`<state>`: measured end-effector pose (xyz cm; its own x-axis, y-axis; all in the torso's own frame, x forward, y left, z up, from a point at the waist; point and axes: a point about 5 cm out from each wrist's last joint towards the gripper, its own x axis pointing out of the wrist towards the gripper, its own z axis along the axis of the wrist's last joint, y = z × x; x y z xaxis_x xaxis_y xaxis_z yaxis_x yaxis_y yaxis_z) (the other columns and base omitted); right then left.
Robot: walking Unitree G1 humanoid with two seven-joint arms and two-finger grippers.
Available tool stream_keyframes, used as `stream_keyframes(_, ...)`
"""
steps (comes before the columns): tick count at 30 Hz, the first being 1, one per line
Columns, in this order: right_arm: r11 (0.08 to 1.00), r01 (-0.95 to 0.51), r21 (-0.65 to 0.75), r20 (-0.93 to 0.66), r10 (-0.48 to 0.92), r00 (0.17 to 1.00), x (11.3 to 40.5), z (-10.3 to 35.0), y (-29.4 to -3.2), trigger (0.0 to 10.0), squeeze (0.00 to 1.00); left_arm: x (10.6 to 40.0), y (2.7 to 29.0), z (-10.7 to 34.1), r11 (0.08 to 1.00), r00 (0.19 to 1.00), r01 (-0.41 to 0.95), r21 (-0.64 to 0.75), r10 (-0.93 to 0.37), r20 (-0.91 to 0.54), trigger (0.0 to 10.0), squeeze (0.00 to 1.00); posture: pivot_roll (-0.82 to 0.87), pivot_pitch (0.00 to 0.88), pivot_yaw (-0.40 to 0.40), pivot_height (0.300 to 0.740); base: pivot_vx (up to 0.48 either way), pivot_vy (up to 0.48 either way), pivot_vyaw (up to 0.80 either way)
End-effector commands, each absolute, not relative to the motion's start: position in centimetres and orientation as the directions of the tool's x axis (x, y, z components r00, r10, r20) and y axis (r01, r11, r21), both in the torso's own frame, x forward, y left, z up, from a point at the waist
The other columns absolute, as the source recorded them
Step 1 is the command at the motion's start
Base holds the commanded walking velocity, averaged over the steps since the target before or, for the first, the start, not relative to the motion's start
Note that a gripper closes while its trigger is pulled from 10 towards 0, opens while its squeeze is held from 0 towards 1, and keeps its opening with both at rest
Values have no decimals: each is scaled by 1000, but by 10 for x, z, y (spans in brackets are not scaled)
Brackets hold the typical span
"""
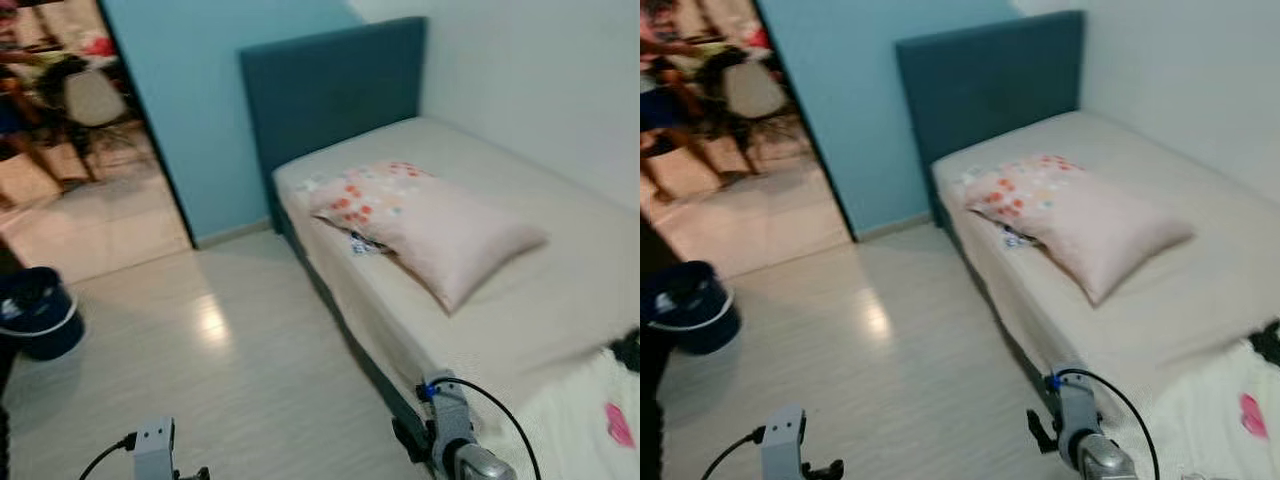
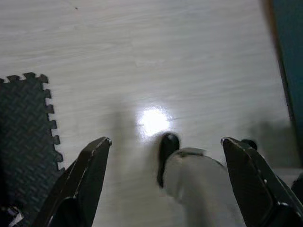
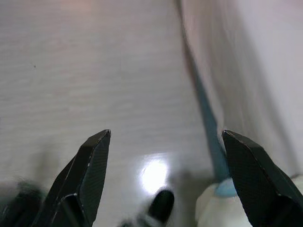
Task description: Clean up the room
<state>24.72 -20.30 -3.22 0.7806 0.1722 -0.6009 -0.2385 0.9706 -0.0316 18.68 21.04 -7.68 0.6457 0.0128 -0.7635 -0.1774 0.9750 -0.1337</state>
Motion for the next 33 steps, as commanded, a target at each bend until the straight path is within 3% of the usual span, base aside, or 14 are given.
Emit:
stream_keyframes(1, 959, -280, -48, -640, 186, 745, 234, -43, -198, 10000, 0, 192, 210, -74, 973, 658, -177, -145, 8, -753, 10000, 0, -64, 81, 37, 740, 394, 0, 663)
stream_keyframes(7, 951, -302, -65, -635, 195, 747, 236, -42, -196, 10000, 0, 191, 208, -75, 974, 657, -170, -151, -2, -754, 10000, 0, -67, 79, 35, 740, 398, 0, 640)
stream_keyframes(24, 934, -327, -142, -584, 188, 790, 253, -30, -194, 10000, 0, 190, 205, -76, 976, 654, -150, -160, -24, -757, 10000, 0, -70, 70, 28, 740, 414, 0, 0)
stream_keyframes(29, 958, -253, -135, -575, 132, 807, 258, -27, -198, 10000, 0, 189, 204, -76, 976, 653, -146, -164, -30, -757, 10000, 0, -68, 74, 29, 740, 426, 0, 0)
stream_keyframes(33, 990, -129, -56, -543, 79, 836, 264, -21, -206, 10000, 0, 189, 204, -77, 975, 652, -142, -169, -36, -757, 10000, 0, -70, 78, 32, 740, 422, 0, -773)
